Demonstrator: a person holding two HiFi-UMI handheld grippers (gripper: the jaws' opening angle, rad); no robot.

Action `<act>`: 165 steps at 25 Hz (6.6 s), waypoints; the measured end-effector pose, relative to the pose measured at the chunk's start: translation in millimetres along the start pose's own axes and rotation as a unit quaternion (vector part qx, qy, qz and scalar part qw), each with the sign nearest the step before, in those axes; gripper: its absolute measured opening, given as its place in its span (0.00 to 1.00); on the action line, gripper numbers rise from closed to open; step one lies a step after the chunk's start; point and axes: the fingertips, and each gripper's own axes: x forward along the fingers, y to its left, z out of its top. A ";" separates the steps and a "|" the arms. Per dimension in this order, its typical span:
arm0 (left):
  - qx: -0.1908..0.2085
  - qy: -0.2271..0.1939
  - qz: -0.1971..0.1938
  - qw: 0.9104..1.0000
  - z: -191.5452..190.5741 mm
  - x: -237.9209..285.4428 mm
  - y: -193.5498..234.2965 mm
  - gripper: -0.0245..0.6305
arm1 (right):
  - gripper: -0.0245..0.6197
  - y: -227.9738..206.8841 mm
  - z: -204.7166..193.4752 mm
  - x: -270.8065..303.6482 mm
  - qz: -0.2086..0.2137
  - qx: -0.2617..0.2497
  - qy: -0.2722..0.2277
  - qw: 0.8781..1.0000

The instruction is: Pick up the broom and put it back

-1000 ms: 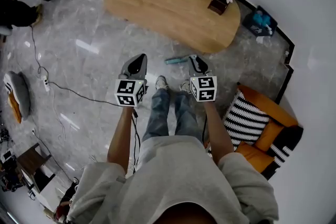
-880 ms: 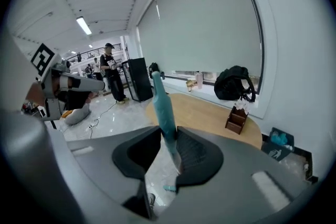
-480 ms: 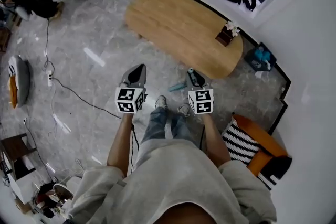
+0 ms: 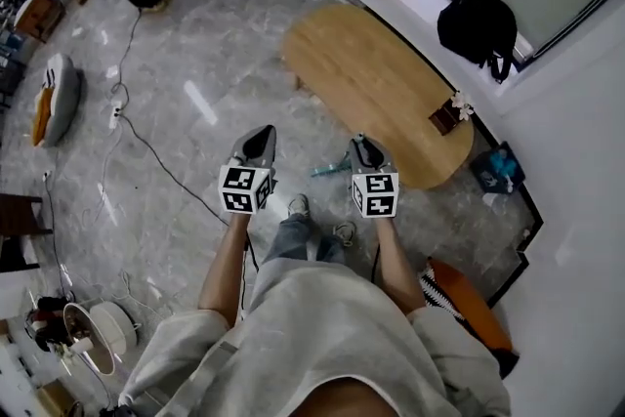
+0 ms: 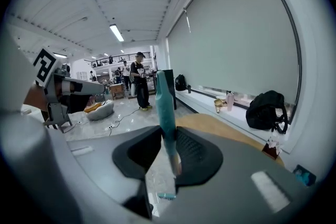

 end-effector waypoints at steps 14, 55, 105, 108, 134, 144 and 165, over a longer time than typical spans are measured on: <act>-0.026 -0.010 0.027 0.999 -2.3 -12.7 123.8 0.03 | 0.18 78.5 37.6 86.9 0.022 -0.031 0.014 0.999; -0.009 0.008 -0.033 0.999 60.7 117.5 292.1 0.03 | 0.17 151.7 127.8 281.8 0.020 0.000 0.000 1.000; 0.095 0.149 -0.331 0.927 -46.9 258.2 191.7 0.03 | 0.18 24.4 -54.9 249.2 -0.278 0.242 0.066 0.927; 0.091 0.154 -0.323 0.929 -55.3 262.1 195.3 0.04 | 0.17 10.9 -64.0 255.0 -0.275 0.246 0.068 0.927; 0.070 0.165 -0.299 0.937 -68.1 299.0 194.4 0.04 | 0.18 -105.1 -67.4 307.0 -0.261 0.232 0.080 0.934; 0.069 0.166 -0.298 0.937 -71.9 299.7 193.3 0.04 | 0.18 -113.8 -65.9 314.8 -0.254 0.220 0.086 0.938; 0.066 0.165 -0.304 0.936 -72.6 294.7 184.8 0.04 | 0.31 -109.4 -73.2 294.1 -0.266 0.242 0.069 0.930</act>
